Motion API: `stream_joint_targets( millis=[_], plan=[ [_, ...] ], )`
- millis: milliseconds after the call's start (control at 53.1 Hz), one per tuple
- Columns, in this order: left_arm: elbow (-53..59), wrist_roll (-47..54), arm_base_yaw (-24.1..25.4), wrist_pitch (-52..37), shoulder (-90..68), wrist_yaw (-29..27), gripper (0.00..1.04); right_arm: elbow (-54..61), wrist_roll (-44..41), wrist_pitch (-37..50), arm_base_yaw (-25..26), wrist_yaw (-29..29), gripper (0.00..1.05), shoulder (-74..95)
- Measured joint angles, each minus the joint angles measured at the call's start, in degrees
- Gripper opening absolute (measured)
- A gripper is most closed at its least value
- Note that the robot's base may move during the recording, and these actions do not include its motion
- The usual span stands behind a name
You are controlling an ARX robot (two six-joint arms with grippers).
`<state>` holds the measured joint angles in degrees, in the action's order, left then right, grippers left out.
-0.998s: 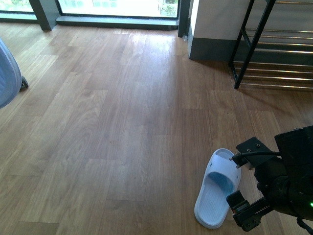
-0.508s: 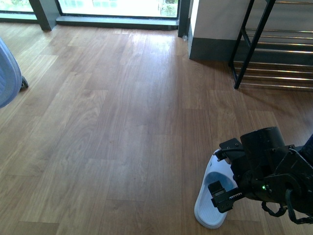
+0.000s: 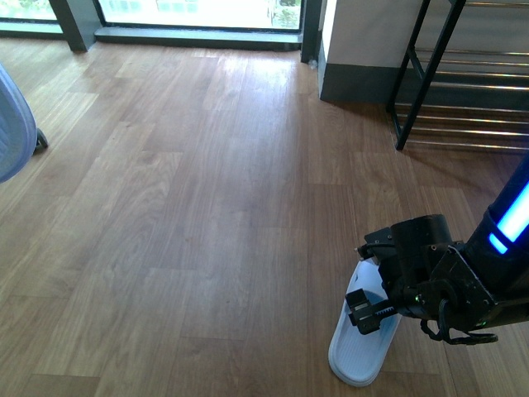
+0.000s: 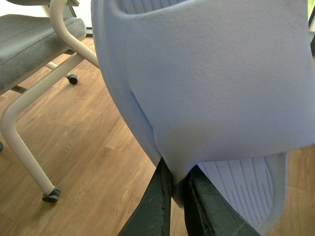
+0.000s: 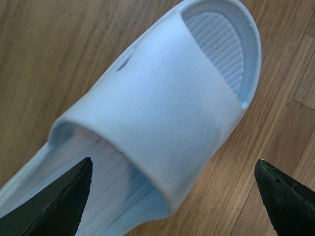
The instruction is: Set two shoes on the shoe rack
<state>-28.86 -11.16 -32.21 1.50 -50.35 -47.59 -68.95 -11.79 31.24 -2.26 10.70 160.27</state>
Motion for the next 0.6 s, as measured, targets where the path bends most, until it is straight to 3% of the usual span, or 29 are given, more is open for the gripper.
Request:
stream_joint_targets(
  millis=[188,395,603],
  plan=[
    [0.0,0.0,0.0,0.0,0.0,0.0,0.03,-2.0,-1.2,1.4,1.2,2.3,0.93,2.9],
    [0.0,0.0,0.0,0.0,0.0,0.0,0.03,-2.4,-2.2,4.2,2.9,4.8,0.67,3.6],
    [0.0,0.0,0.0,0.0,0.0,0.0,0.03,-2.3,-4.2,5.9,4.3,5.8,0.31,3.8]
  ],
)
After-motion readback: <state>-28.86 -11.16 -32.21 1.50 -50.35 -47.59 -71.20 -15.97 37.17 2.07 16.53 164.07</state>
